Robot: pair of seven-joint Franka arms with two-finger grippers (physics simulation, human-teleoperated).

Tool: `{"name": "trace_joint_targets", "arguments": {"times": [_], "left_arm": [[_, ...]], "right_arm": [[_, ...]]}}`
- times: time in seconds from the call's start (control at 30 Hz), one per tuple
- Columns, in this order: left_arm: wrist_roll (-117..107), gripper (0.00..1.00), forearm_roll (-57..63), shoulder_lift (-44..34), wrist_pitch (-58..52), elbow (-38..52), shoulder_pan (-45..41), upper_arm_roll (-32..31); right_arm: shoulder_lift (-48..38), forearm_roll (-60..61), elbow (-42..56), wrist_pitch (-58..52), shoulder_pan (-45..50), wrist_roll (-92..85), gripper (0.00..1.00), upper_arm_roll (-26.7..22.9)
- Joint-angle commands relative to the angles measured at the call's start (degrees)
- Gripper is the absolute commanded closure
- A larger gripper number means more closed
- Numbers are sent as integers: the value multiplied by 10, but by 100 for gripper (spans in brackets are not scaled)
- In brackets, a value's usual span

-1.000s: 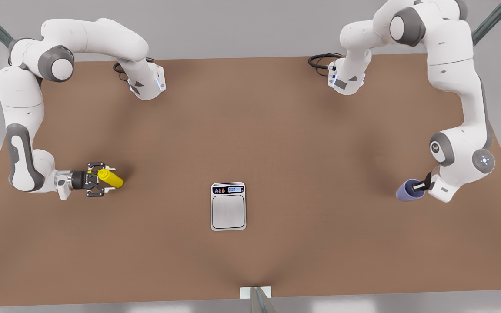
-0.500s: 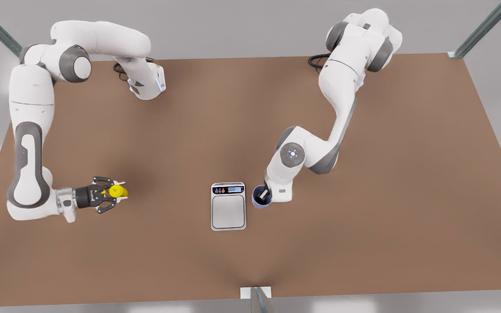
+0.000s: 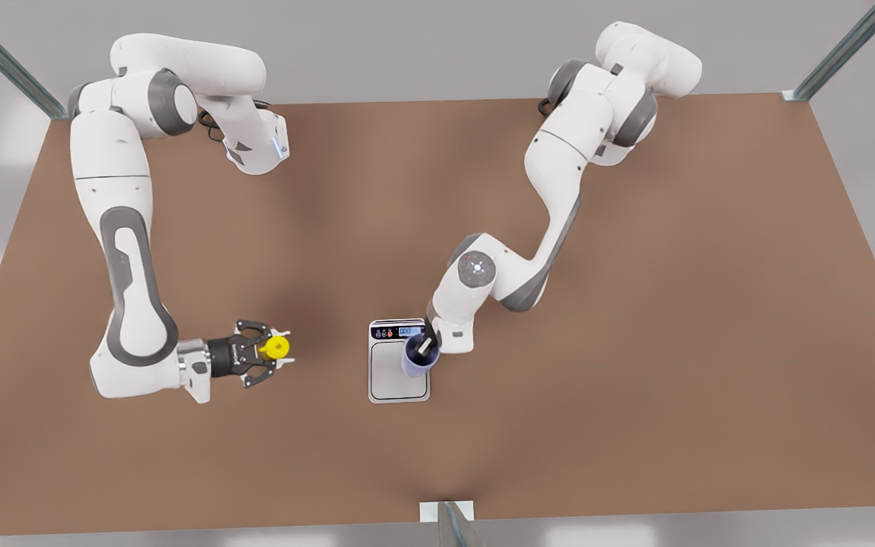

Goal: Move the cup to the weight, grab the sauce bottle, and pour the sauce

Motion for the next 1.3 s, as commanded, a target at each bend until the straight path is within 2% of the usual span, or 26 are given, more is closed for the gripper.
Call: {"name": "trace_joint_targets", "arguments": {"times": [0.0, 0.3, 0.33, 0.37, 0.4, 0.77, 0.93, 0.97, 1.0, 1.03, 1.07, 1.13, 1.17, 1.2, 1.23, 1.27], "left_arm": [[-1, 79, -2, 3, 6, 0, -1, 0], [-11, 79, -2, 15, 34, 0, -3, -9], [-7, 46, -2, 15, 34, 0, -3, -9], [-3, 4, -1, 15, 33, 0, -3, -9], [-1, 0, -1, 15, 34, 0, -3, -9], [-4, 0, 0, 13, 31, 0, -4, -8], [-4, 0, -3, -25, -7, 0, 1, -8], [-1, 0, -2, -59, -59, 0, 11, -4], [37, 0, -10, -129, -184, 1, 78, -9], [103, 0, -88, -224, -306, 5, 179, -8], [106, 0, -113, -270, -347, 19, 250, -8], [218, 0, -138, -277, -377, 63, 378, -9], [430, 0, -124, -276, -443, 65, 420, -7], [533, 0, -61, -273, -493, 64, 422, -6], [695, 0, 32, -271, -596, 64, 406, -10], [771, 0, 78, -339, -671, 53, 395, -9]], "right_arm": [[0, 1, 0, 0, 0, 0, 55, 0], [0, 1, 3, 1, 7, -2, 55, 0], [0, 2, 3, 1, 7, -1, 55, 0], [0, 10, 3, 0, 6, -1, 55, 0], [-1, 11, 1, 1, 6, -2, 55, 0], [-12, 15, 9, 0, 9, 69, 55, 0], [-36, -10, 33, 27, 95, 197, 55, -9], [-36, -14, 34, 38, 105, 214, 55, -9], [-36, -41, 53, 46, 112, 244, 54, -6], [-36, -44, 56, 63, 127, 257, 54, -6], [-36, -49, 56, 78, 140, 264, 54, -8], [-36, -82, 58, 103, 164, 307, 55, -8], [-35, -108, 71, 115, 183, 340, 55, -7], [-36, -131, 88, 115, 192, 367, 55, -7], [-35, -158, 104, 119, 209, 392, 55, -7], [-35, -192, 121, 125, 221, 422, 55, -7]]}}
